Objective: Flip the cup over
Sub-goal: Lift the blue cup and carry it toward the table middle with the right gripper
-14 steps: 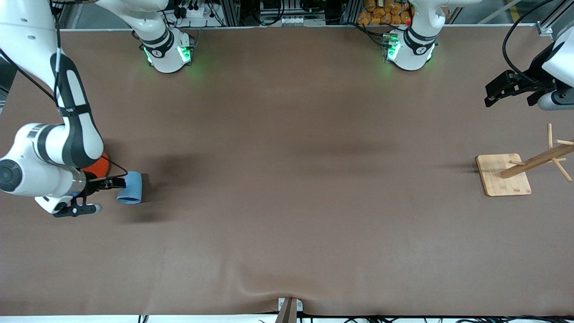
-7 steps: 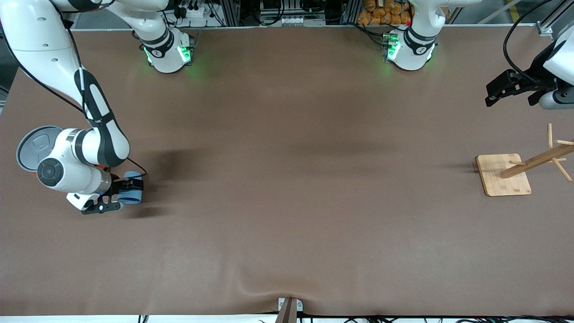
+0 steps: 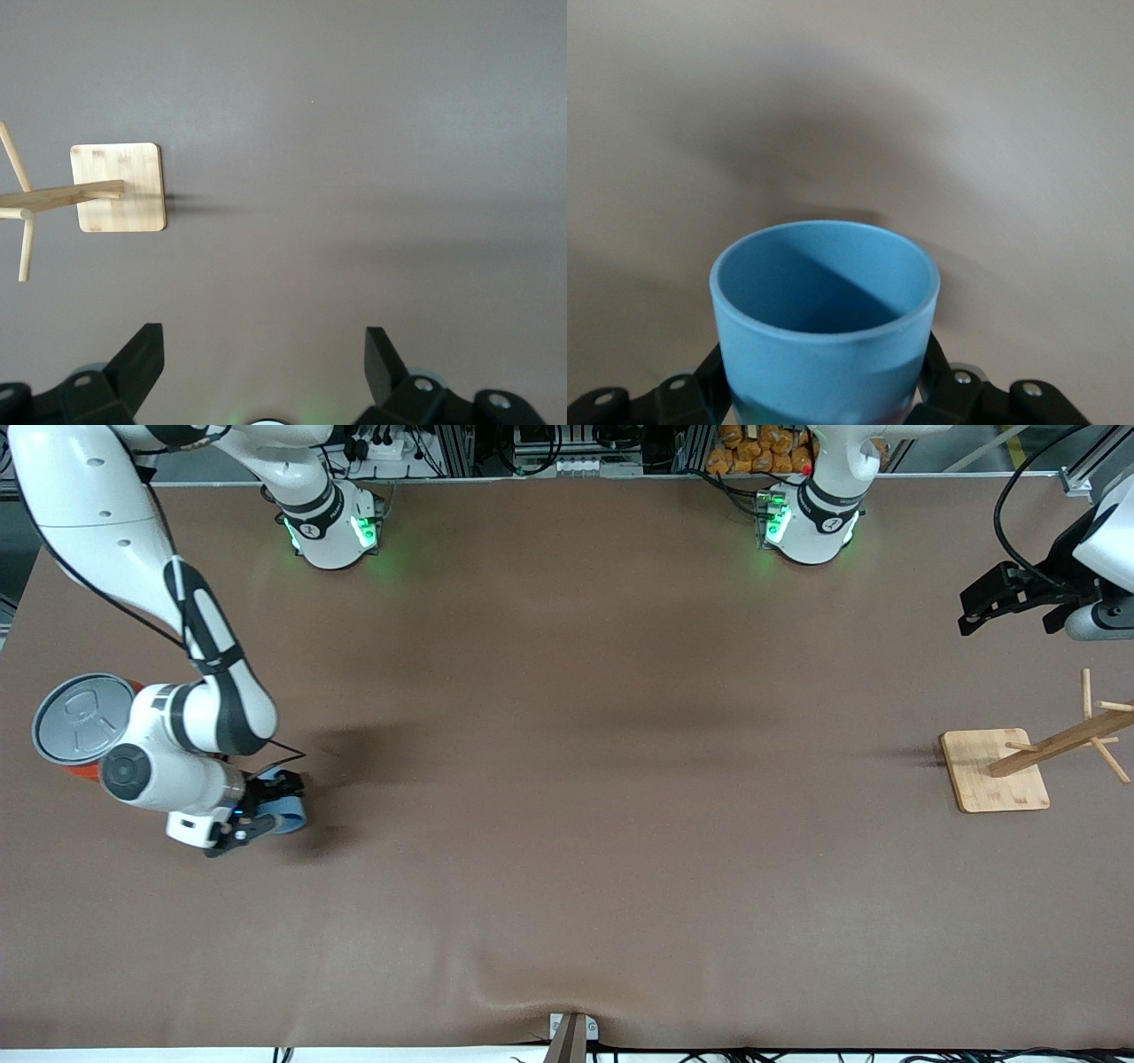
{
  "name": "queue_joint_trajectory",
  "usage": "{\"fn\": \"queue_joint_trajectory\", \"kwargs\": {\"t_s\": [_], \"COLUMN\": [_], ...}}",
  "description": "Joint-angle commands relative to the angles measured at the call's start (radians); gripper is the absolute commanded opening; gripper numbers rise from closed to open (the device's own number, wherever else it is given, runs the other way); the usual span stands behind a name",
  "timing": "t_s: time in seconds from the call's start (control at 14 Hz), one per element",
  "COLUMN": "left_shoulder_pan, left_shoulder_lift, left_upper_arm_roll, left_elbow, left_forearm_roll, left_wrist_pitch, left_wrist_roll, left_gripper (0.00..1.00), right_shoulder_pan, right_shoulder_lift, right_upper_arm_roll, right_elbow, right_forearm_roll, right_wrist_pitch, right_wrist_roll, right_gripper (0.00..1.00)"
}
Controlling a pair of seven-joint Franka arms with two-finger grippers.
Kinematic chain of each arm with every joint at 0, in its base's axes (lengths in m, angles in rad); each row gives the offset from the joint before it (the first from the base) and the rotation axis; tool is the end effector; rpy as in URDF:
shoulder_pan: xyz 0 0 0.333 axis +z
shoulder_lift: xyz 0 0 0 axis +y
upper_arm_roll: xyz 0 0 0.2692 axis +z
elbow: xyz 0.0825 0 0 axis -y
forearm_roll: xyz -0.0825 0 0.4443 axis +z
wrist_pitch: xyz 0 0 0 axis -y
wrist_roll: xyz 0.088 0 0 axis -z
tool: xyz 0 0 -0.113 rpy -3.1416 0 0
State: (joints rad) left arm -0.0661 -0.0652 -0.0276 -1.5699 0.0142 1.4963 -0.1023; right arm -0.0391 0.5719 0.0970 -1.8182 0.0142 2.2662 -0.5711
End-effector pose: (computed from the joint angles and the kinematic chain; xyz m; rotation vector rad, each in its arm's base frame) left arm 0.5872 -0.0539 0.6049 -3.1248 -0.0151 0.0107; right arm 0.6514 0.0391 0.1251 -2.9061 -0.9102 0.1546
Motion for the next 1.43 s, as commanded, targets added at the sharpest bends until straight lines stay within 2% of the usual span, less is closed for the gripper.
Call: {"fn": "queue_joint_trajectory", "kwargs": {"t_s": [0.0, 0.14, 0.43, 0.64, 0.79, 0.86, 0.93, 1.0, 1.21, 1.36], "left_shoulder_pan": [0.000, -0.001, 0.006, 0.006, 0.002, -0.004, -0.012, -0.018, -0.052, -0.073], "left_shoulder_lift": [0.008, 0.021, 0.027, 0.117, 0.212, 0.266, 0.322, 0.367, 0.499, 0.565], "left_upper_arm_roll": [-0.005, -0.005, -0.003, -0.002, -0.003, -0.003, -0.005, -0.008, -0.014, -0.014], "left_elbow": [0.016, 0.016, 0.008, 0.007, 0.010, 0.010, 0.010, 0.011, 0.011, 0.011], "left_forearm_roll": [0.006, 0.006, 0.004, -0.035, -0.144, -0.204, -0.268, -0.333, -0.549, -0.689], "left_wrist_pitch": [0.013, 0.025, 0.029, 0.029, 0.032, 0.044, 0.071, 0.105, 0.188, 0.226], "left_wrist_roll": [0.013, 0.013, 0.016, 0.018, 0.016, 0.015, 0.015, 0.015, 0.015, 0.015], "left_gripper": [1.00, 1.00, 1.00, 1.00, 1.00, 1.00, 1.00, 1.00, 1.00, 1.00], "right_shoulder_pan": [0.039, 0.086, 0.316, 0.427, 0.513, 0.553, 0.583, 0.599, 0.598, 0.596], "right_shoulder_lift": [-0.021, -0.006, 0.086, 0.106, 0.129, 0.143, 0.164, 0.178, 0.157, 0.073], "right_upper_arm_roll": [0.136, 0.194, 0.190, 0.187, 0.149, 0.120, 0.104, 0.101, 0.101, 0.104], "right_elbow": [0.040, 0.085, 0.100, 0.092, 0.094, 0.092, 0.089, 0.089, 0.088, 0.074], "right_forearm_roll": [-0.007, -0.005, -0.034, -0.054, -0.054, -0.051, -0.053, -0.053, -0.051, -0.045], "right_wrist_pitch": [-0.024, 0.044, 0.297, 0.342, 0.354, 0.389, 0.447, 0.481, 0.471, 0.364], "right_wrist_roll": [-0.097, -0.200, -0.297, -0.294, -0.282, -0.262, -0.241, -0.237, -0.236, -0.227], "right_gripper": [0.57, 0.58, 0.64, 0.64, 0.64, 0.85, 1.00, 1.00, 1.00, 1.00]}}
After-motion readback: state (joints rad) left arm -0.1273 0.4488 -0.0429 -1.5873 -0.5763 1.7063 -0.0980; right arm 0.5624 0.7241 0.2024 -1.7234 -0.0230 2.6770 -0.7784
